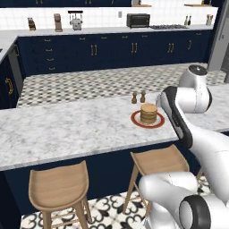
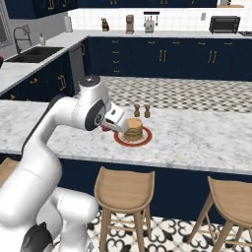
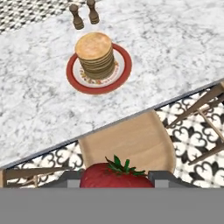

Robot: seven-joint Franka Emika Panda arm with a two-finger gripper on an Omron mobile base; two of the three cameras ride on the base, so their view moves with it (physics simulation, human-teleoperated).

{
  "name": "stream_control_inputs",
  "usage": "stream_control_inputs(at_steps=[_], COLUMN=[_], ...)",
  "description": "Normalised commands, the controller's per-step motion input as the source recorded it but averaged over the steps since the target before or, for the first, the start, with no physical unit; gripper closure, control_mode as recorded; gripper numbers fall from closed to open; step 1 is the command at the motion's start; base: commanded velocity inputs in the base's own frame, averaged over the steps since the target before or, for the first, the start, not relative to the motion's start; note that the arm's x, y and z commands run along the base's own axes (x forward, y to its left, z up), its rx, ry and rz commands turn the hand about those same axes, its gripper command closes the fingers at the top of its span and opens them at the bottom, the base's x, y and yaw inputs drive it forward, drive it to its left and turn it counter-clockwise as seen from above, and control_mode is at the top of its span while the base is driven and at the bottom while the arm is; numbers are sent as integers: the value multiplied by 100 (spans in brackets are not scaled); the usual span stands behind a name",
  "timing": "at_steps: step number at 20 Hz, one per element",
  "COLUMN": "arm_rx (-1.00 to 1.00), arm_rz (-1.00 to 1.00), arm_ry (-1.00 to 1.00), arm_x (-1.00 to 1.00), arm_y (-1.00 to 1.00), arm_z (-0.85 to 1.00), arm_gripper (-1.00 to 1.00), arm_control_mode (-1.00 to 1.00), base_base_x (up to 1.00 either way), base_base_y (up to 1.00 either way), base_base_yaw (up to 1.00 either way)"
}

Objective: Take the strawberry from the fridge and place it on top of the pancake, located on the dining counter.

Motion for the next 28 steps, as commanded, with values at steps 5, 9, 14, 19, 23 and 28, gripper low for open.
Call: stream_control_inputs(at_steps=[5,9,14,19,23,28], arm_rx=[0,0,0,0,0,0], arm_rz=[0,0,0,0,0,0], arm_ry=[20,2,0,0,-2,-7], arm_x=[70,59,61,56,39,37], arm_y=[0,0,0,0,0,0], arm_z=[-31,-10,-18,-25,-30,-25], arm_gripper=[100,100,100,100,100,100], arm_control_mode=[-100,-100,-100,-100,-100,-100], base_base_x=[0,0,0,0,0,0], base_base_y=[0,0,0,0,0,0], base_base_yaw=[0,0,0,0,0,0])
